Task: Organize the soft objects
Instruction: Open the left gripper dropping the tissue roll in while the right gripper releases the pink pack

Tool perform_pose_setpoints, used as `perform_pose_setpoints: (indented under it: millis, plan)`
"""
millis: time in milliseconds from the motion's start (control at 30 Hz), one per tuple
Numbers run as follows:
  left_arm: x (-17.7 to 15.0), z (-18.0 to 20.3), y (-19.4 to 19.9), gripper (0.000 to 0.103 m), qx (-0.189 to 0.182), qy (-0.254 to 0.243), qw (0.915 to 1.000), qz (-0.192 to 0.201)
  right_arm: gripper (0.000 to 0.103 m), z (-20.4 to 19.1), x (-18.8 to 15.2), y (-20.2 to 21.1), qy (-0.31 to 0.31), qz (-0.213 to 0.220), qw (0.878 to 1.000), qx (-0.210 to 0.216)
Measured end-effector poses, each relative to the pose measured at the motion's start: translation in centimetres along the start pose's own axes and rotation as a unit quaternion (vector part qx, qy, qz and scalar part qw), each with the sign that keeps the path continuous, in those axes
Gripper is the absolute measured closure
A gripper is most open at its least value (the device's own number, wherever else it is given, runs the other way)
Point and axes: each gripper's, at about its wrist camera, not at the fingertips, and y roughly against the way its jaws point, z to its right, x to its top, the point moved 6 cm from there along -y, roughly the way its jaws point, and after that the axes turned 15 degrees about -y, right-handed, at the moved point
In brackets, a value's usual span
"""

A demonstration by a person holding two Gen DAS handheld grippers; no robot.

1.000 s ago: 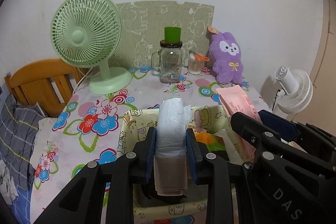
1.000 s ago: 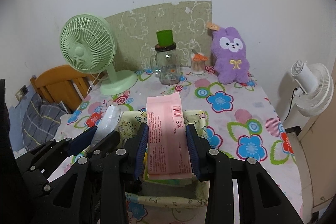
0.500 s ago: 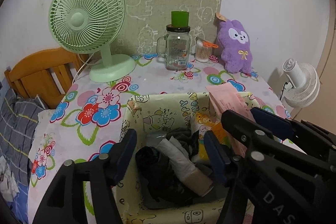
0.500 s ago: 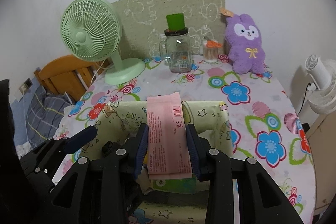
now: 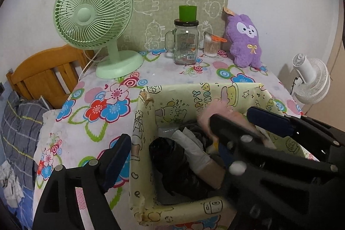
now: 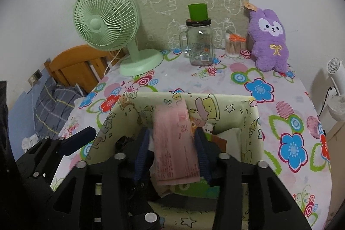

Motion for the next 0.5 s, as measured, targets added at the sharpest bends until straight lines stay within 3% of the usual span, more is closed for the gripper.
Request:
perform_pose_setpoints:
  millis: [67,500]
  plan:
    - [0.0,0.0,0.5,0.017,-0.001,0.001,1.0,0.003,0.034,-0.1,-0.1,0.3,0.001,0.003,1.0,0.003]
    - [0.0,0.9,4.2,0.008,0.007,-0.004,0.9996,0.026,0.021,0.4,-0.7,4.6,-0.002,0.032,0.999,-0.007]
